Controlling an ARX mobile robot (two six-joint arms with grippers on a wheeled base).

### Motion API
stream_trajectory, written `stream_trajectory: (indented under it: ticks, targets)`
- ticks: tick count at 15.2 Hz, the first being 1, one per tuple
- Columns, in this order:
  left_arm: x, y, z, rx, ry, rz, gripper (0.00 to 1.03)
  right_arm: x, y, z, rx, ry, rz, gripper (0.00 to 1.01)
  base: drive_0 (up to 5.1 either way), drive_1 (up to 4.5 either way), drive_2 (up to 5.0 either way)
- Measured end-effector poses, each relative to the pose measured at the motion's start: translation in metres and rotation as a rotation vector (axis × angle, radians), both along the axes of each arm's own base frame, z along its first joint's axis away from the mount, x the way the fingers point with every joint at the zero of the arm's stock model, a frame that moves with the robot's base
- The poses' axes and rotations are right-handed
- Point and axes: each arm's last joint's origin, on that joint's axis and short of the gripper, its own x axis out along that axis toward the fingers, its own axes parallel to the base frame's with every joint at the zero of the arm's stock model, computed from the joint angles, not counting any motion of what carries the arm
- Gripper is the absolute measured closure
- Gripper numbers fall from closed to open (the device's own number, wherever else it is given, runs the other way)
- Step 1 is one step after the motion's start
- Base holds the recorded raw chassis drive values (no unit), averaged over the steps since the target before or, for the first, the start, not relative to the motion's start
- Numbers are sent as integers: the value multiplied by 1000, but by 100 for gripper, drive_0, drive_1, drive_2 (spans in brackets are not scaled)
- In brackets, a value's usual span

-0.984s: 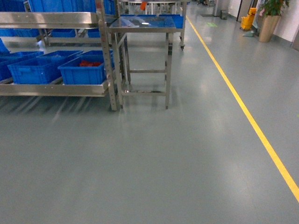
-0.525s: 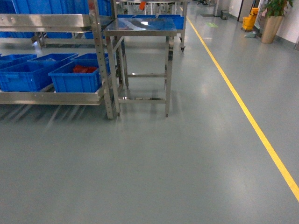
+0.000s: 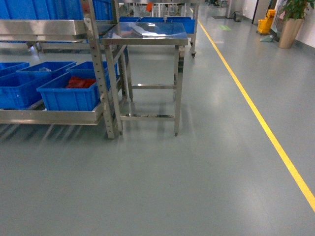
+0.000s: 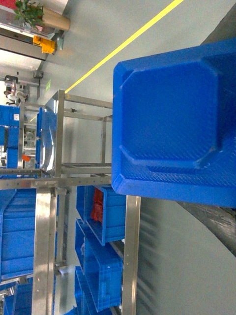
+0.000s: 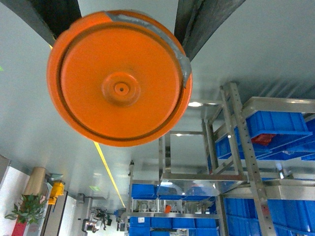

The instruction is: Sort blue parts and orange caps into right shelf containers

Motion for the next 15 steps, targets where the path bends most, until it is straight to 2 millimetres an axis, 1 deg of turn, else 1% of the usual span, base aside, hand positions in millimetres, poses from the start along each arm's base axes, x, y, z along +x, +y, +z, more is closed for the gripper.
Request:
stream_trajectory:
  ticks: [15]
  targets:
    - [0,0,0,0,0,0,61,0,0,0,0,-3,0,57,3,434,-429]
